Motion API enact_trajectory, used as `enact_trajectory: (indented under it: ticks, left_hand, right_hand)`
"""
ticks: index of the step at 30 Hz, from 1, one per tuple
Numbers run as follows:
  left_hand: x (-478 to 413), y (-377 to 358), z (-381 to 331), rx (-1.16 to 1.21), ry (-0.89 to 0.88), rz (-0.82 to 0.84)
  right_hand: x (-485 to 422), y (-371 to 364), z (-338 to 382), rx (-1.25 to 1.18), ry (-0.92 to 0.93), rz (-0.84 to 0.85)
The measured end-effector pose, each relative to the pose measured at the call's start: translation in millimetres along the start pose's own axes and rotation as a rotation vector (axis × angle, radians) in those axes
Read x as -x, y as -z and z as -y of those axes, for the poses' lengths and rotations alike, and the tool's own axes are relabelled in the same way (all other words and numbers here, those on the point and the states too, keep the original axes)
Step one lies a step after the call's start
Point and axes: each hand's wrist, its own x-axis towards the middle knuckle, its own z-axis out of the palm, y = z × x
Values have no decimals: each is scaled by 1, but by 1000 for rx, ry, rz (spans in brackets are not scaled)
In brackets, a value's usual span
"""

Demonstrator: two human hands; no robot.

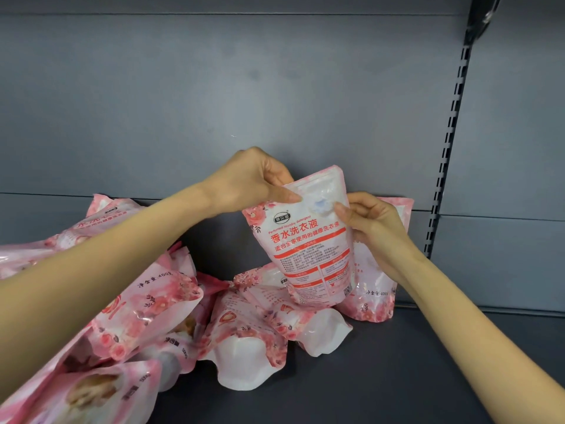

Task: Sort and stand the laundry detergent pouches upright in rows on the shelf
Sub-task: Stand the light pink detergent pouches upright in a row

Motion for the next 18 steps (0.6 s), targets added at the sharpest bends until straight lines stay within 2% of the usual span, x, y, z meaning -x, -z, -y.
enact_trajectory:
  ticks: [5,9,13,18]
  left_hand:
    - [2,-8,-11,37,-10,23]
    - [9,-7,-23,155,-86,175]
    - [11,-1,-22,267,-58,260]
    - [5,-7,-25,284,-203,257]
  right_hand:
    - [0,3,8,-70,-7,3]
    - [0,7,10,-142,0,50]
    - [3,13,12,-142,16,135]
    - [5,17,13,-168,11,159]
